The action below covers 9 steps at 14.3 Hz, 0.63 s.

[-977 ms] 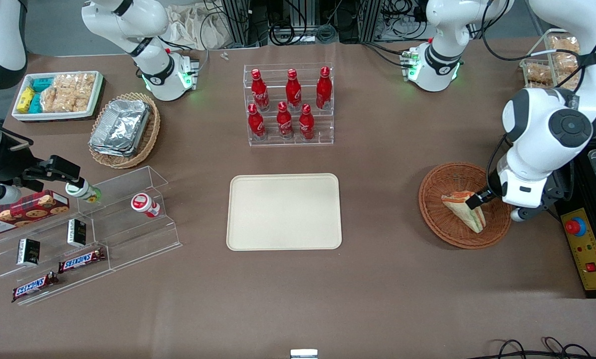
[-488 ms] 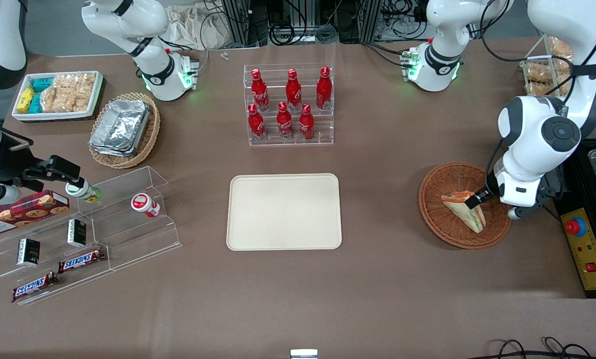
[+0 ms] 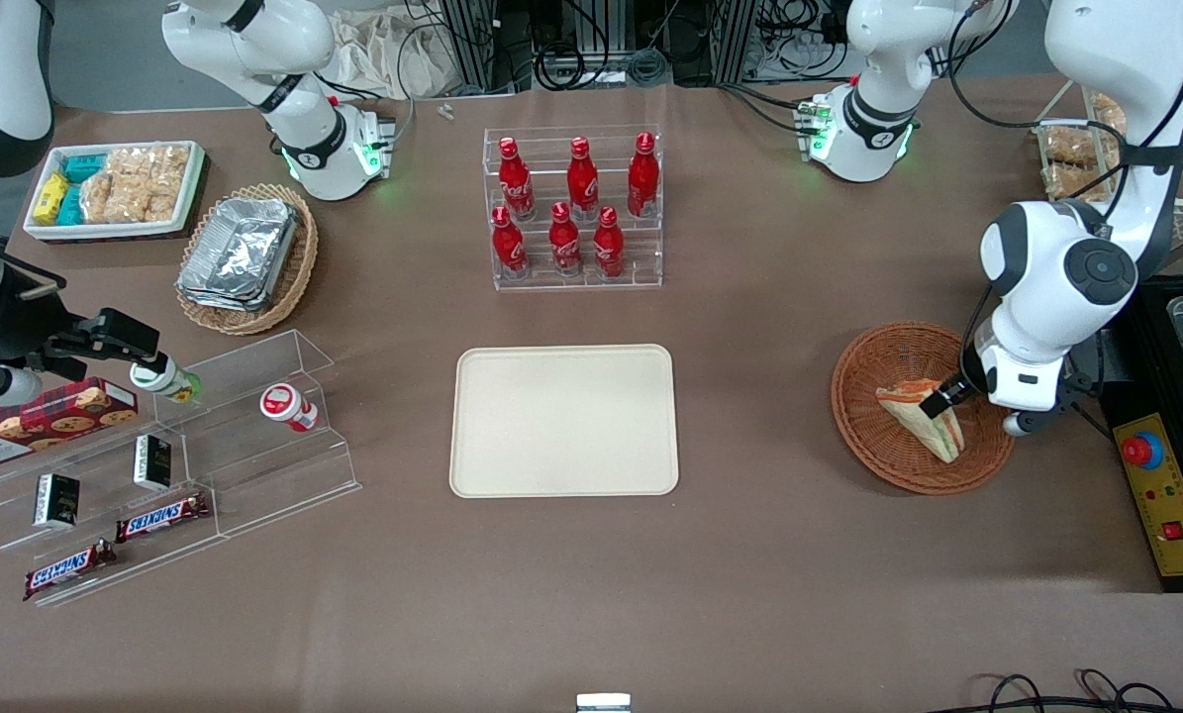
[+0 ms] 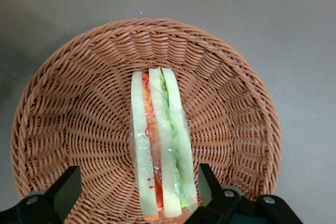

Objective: Place sandwich from basket to tray
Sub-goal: 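Close the left gripper on the sandwich's wrapped edge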

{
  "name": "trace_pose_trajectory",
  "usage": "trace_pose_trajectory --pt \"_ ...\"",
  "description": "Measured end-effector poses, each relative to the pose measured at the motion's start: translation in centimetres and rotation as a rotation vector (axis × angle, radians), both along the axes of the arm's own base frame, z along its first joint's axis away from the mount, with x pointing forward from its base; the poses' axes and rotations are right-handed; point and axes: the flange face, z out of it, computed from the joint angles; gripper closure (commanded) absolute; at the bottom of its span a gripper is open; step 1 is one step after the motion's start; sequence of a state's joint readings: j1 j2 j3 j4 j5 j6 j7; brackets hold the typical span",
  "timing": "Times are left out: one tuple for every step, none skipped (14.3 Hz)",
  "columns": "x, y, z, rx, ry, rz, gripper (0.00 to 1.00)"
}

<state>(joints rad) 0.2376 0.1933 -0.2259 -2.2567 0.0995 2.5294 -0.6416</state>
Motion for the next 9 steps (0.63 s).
trace_pose_trajectory --pt "-0.1 0.1 -0.3 -0.002 0.004 0.004 0.01" --pt "-0.2 0.1 -0.6 -0.004 0.003 0.009 0.01" --pt "-0.3 0.1 -1.0 -0.007 -0.002 0.017 0.01" --pt "-0.6 0.0 -1.4 -0.010 -0.007 0.026 0.01" --pt "-0.9 0.0 -1.9 -0.014 -0.011 0.035 0.01" --pt "-1.2 -0.1 -2.4 -0.016 -0.010 0.039 0.01" --pt "-1.4 -0.1 -2.8 -0.018 -0.007 0.041 0.01" --pt "-1.5 -0.1 -3.1 -0.020 -0.005 0.043 0.06" --pt "-1.6 -0.1 -3.1 -0.021 -0.004 0.044 0.17"
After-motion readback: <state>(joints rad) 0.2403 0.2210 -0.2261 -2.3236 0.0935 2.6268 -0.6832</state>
